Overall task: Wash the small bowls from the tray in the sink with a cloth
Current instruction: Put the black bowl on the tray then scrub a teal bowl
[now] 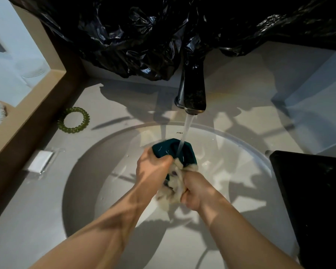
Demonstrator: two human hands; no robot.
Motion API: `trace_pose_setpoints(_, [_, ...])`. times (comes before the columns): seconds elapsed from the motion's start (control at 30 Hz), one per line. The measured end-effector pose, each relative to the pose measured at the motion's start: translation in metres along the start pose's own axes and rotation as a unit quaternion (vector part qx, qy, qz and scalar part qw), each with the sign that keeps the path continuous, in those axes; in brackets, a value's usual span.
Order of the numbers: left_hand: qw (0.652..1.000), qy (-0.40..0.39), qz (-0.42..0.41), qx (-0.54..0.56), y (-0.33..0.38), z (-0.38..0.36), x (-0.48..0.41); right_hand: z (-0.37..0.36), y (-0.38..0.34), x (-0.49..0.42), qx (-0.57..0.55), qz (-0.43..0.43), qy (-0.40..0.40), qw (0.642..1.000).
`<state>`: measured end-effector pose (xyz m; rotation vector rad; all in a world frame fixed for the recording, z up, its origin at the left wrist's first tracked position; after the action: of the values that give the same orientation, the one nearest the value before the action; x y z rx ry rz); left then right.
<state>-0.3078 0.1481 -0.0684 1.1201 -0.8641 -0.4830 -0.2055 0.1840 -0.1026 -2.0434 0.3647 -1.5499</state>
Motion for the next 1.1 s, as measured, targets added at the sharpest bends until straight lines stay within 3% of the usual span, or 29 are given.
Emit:
trace_pose_setpoints(0.07, [1.0, -0.026, 0.002, -0.01, 0.002, 0.001, 0.0, -0.001, -0.001, -0.004, -0.006, -0.006, 0.003, 1.0])
trace_pose_setpoints(0.13, [0.997, -0.07, -0.023, -0.026, 0.007, 0.002, 0.001, 0.005, -0.009, -0.012, 0.067, 0.055, 0.102, 0.991])
trace_pose_setpoints(0.2, [0.991, -0.111, -0.035, -0.062, 0.008, 0.001, 0.002, 0.011, -0.022, -0.014, 0.213, 0.159, 0.185, 0.946])
trace_pose_setpoints(0.23, [0.988, -0.128, -0.031, -0.083, 0.005, 0.0, 0.002, 0.01, -0.031, -0.011, 0.3, 0.218, 0.198, 0.907])
trace_pose_setpoints(0.33, [0.984, -0.147, 0.019, -0.103, 0.0, -0.002, 0.003, 0.002, -0.054, 0.002, 0.461, 0.354, 0.17, 0.796])
trace_pose_setpoints(0.47, [0.966, -0.211, 0.042, -0.147, 0.008, 0.002, -0.001, 0.002, -0.073, 0.007, 0.662, 0.372, 0.12, 0.64])
trace_pose_setpoints(0.6, [0.953, -0.251, 0.083, -0.15, 0.004, -0.002, -0.004, -0.007, -0.063, 0.015, 0.741, 0.369, -0.048, 0.56])
trace_pose_setpoints(0.63, [0.953, -0.245, 0.08, -0.158, 0.002, -0.003, -0.004, -0.009, -0.057, 0.014, 0.734, 0.379, -0.063, 0.56])
trace_pose_setpoints(0.67, [0.957, -0.229, 0.077, -0.16, 0.001, -0.004, -0.003, -0.008, -0.054, 0.01, 0.71, 0.393, -0.052, 0.583])
trace_pose_setpoints(0.77, [0.981, -0.123, 0.076, -0.132, -0.002, -0.001, -0.008, 0.005, -0.048, -0.006, 0.569, 0.402, 0.086, 0.712])
trace_pose_setpoints(0.87, [0.992, -0.035, 0.067, -0.102, -0.002, -0.001, -0.01, 0.016, -0.028, -0.017, 0.341, 0.255, 0.202, 0.882])
trace_pose_setpoints(0.93, [0.995, -0.003, 0.07, -0.074, -0.004, -0.002, -0.009, 0.01, -0.013, -0.02, 0.152, 0.123, 0.157, 0.968])
trace_pose_setpoints(1.0, [0.995, 0.021, 0.089, -0.041, -0.006, -0.001, -0.008, 0.002, -0.004, -0.017, 0.056, 0.045, 0.095, 0.993])
trace_pose_setpoints(1.1, [0.996, -0.012, 0.082, -0.044, -0.006, -0.001, -0.008, 0.004, -0.007, -0.013, 0.118, 0.055, 0.107, 0.986])
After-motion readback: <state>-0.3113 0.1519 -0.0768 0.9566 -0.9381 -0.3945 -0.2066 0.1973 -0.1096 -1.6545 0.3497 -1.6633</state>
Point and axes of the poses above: each hand's wrist, its own x-axis away from the middle knuckle, its own z-axis out of the back of the hand, y = z × x, the point moved 3 cm from there along -x, towards the middle knuckle
